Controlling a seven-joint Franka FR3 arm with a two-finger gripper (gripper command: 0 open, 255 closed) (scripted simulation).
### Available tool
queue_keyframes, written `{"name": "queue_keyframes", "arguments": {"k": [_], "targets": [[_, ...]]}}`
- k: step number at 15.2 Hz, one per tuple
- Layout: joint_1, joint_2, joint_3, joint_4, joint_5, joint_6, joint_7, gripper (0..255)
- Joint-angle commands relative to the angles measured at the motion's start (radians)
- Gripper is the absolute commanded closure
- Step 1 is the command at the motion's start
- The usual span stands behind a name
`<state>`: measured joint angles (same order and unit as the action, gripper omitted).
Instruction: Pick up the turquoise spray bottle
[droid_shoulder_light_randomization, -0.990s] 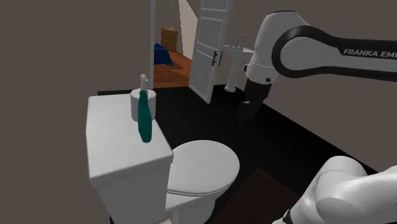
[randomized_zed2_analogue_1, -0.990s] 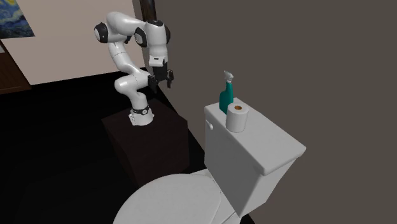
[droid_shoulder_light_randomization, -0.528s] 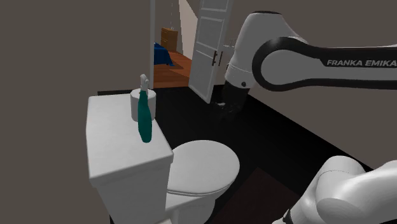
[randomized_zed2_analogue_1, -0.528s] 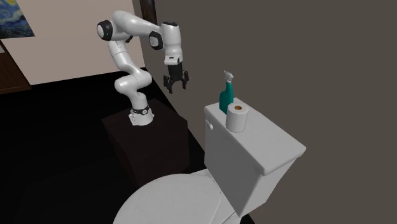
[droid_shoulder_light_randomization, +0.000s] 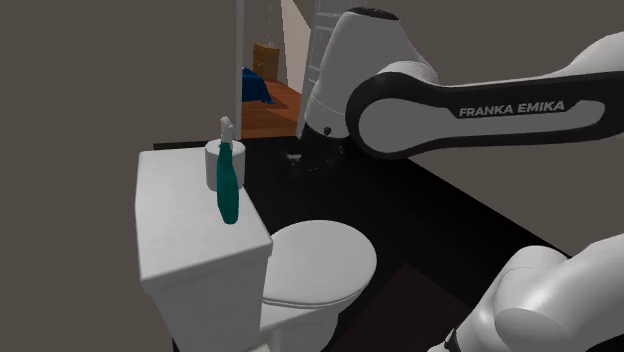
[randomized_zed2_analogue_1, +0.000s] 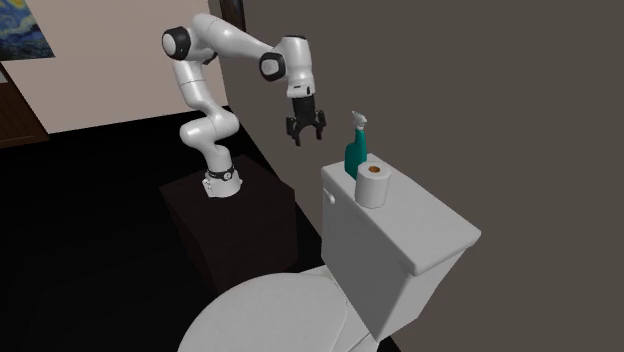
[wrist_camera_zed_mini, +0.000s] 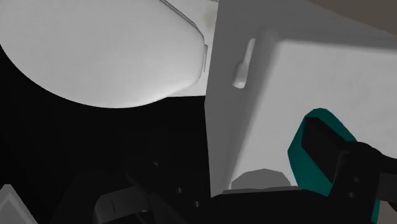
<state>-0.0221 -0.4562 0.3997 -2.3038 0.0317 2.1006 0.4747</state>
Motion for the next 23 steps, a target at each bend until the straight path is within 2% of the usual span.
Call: {"name": "queue_keyframes", "arguments": {"k": [1, 6, 11, 12, 21, 22, 23], "targets": [[-0.017, 0.048, 0.050, 0.040, -0.034, 0.043, 0.079, 0], [-0.081, 0.197, 0.177, 0.176, -0.182, 0.115, 0.288, 0], [-0.128, 0.381, 0.296, 0.355, -0.420, 0.117, 0.534, 0], [-0.125, 0.398, 0.301, 0.373, -0.443, 0.113, 0.555, 0], [-0.125, 0.424, 0.302, 0.299, -0.496, 0.195, 0.615, 0], [-0.125, 0.424, 0.303, 0.297, -0.497, 0.195, 0.616, 255], [-0.125, 0.422, 0.302, 0.295, -0.495, 0.196, 0.615, 255]]}}
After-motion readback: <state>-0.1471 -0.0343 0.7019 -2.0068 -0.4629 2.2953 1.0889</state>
